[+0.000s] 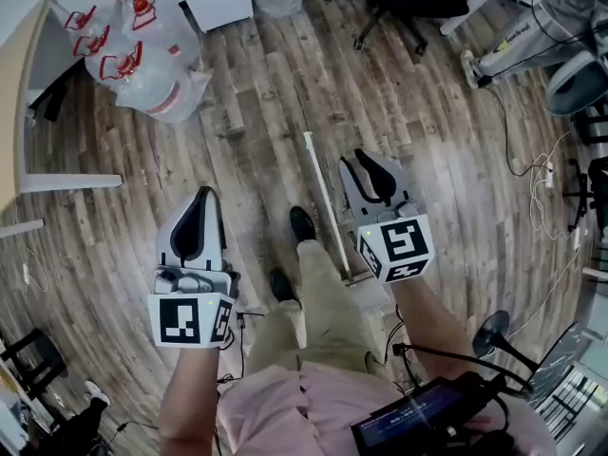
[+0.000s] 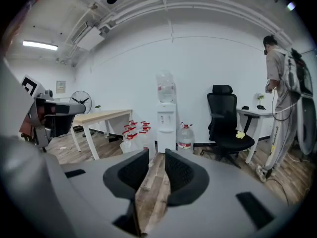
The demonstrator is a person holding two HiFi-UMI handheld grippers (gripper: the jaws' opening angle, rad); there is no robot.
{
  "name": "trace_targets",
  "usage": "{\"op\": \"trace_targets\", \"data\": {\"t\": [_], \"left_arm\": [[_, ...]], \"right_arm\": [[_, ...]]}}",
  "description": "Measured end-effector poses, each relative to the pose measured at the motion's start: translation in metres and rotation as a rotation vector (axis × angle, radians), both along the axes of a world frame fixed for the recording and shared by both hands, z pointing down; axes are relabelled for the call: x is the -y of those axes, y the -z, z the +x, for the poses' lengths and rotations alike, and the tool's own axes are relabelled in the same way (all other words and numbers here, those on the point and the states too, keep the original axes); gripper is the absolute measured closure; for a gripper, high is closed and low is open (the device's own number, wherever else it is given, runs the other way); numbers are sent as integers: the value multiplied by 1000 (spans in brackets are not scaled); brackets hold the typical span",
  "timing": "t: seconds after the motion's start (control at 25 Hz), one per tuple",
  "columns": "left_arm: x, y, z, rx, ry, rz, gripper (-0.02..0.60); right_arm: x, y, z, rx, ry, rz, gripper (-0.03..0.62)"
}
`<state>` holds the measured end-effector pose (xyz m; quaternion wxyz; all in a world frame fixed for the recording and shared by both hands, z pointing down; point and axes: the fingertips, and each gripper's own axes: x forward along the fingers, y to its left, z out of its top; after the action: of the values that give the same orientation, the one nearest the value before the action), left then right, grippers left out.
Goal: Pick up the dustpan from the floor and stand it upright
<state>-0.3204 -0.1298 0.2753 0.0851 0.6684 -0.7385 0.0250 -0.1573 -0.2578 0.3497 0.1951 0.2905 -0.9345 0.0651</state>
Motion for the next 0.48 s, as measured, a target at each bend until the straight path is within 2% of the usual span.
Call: {"op": "trace_targets", "data": {"t": [0.24,0.48], "left_arm": [[60,-75,2,-29,-22,-94,569],[106,-136,-4,-66,-39,-137,569]], "right_arm": [[44,-91,-7,-71,34,-94,487],[71,-174,-20,-105,62,-164,446]]}}
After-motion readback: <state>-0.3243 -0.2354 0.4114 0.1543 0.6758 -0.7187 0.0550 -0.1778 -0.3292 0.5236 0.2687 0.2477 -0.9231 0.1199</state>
